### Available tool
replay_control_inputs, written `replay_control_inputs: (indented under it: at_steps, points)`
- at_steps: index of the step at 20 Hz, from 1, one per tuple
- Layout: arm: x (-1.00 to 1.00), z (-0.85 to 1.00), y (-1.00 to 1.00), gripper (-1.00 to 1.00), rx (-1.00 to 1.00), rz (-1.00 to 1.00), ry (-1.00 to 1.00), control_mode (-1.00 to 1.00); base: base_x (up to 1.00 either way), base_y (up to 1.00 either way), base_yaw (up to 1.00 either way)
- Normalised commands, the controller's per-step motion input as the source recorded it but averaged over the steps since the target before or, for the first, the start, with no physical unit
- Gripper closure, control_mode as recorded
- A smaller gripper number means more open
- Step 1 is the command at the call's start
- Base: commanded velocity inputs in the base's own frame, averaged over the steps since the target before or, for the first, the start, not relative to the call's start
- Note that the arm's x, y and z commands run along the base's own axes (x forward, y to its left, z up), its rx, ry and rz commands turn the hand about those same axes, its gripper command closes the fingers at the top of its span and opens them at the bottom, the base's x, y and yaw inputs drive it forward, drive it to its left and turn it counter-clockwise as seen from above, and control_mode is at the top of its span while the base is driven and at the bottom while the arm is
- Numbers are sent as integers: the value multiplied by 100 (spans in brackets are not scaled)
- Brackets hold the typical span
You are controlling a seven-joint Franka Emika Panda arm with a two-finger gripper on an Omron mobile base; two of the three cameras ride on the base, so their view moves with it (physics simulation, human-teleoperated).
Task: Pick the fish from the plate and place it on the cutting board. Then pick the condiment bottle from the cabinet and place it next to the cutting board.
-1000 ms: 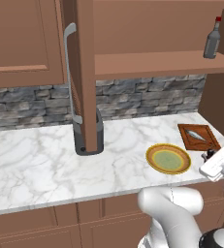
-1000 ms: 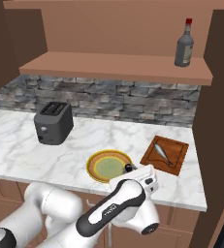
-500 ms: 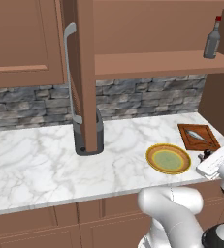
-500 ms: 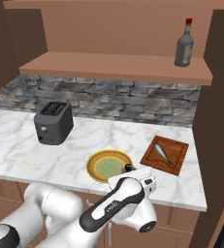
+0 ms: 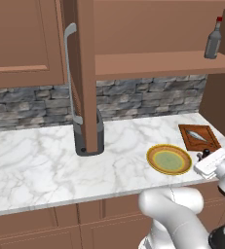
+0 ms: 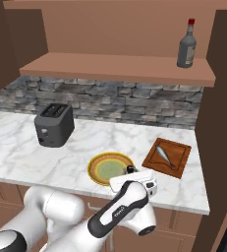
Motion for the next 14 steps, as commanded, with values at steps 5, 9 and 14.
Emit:
replay_control_inputs:
  at_steps: [5,9,14]
  points:
    - [10,-9,0,100,1,-2,-14,-100,0,0,0]
    - [3,-14,0,100,0,-3,-8,-100,0,0,0]
    - [8,-19,-8,100,-1,-4,-2,-100,0,0,0]
